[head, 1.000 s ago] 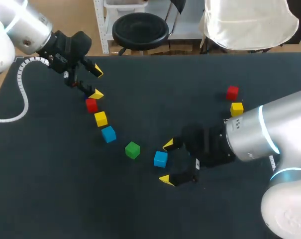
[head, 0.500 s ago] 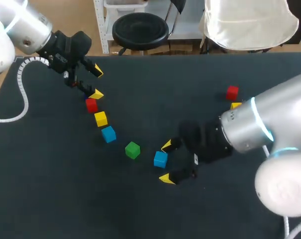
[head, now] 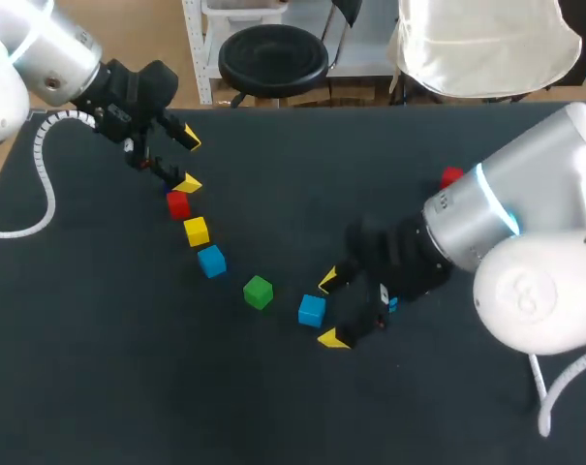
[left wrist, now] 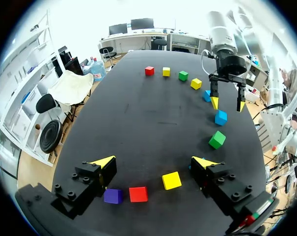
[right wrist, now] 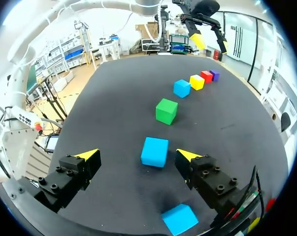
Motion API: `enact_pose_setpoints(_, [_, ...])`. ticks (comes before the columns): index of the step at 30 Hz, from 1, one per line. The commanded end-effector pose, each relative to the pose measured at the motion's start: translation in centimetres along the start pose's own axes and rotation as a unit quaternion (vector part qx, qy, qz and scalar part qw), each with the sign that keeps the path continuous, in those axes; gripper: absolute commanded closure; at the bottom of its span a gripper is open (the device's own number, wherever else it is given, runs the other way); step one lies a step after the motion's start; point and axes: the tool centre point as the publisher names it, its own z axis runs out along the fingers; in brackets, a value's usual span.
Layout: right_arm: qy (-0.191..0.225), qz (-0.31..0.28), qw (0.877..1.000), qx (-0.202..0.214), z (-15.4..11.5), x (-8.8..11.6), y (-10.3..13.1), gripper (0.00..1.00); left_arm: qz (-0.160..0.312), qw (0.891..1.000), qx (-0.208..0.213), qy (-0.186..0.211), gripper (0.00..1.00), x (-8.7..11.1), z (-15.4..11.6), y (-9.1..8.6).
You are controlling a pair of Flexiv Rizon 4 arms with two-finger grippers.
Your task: Place the blue cubes, place green cubes on the blue cubes, place the yellow cubes on the green cubes, then place the red cubes on the yellow cubes, and place purple cube on the red cubes.
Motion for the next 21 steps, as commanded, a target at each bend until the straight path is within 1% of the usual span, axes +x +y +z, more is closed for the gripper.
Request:
enact_pose_setpoints(1, [0.001, -0.002, 1.000, 0.002, -0.2, 0.0, -0.1, 0.00, 0.001, 1.000, -0.001, 0.000, 0.00, 0.0, 0.0, -0.1])
enact_pose_setpoints(6, [0.001, -0.008, 1.000, -0.003, 0.4, -0.3, -0.2, 0.00, 0.001, 1.000, -0.001, 0.000, 0.00, 0.0, 0.0, -0.1])
enact_pose_setpoints(11, [-0.001, -0.006, 1.000, -0.008, 0.9, 0.0, -0.2, 0.00, 0.001, 1.000, -0.001, 0.000, 0.00, 0.0, 0.0, -0.1])
enact_pose_setpoints(21, [0.005, -0.010, 1.000, -0.009, 1.0, -0.3, -0.8, 0.00, 0.001, 1.000, -0.001, 0.000, 0.00, 0.0, 0.0, -0.1])
